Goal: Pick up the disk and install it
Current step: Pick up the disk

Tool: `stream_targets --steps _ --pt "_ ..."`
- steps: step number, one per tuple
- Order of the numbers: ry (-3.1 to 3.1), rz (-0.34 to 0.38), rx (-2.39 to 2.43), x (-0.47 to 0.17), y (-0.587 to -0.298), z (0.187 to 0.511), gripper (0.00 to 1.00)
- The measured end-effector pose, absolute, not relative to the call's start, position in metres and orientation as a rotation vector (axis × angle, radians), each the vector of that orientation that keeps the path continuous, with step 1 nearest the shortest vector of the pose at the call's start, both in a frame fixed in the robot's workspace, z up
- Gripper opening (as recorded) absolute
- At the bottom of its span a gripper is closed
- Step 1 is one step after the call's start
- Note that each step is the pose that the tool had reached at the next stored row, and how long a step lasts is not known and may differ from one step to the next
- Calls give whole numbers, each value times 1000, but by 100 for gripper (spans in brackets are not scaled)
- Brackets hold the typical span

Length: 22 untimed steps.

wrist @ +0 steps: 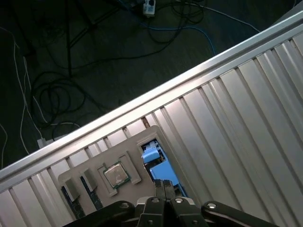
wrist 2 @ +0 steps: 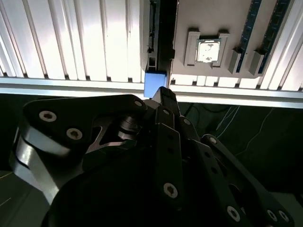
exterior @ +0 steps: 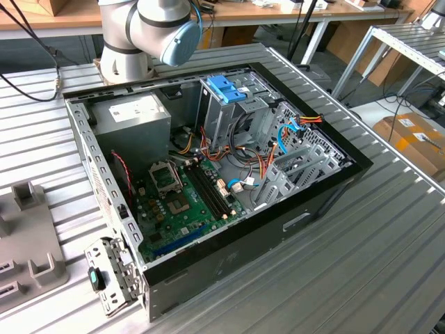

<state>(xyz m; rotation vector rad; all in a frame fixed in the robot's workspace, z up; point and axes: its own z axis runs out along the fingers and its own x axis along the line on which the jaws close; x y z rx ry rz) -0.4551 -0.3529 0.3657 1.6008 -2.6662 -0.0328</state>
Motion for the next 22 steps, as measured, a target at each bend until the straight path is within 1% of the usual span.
stream_targets --steps 11,22 --pt "-2664 -32 1604 -455 -353 366 11" --pt "-2503 -27 1842 -455 -353 365 11"
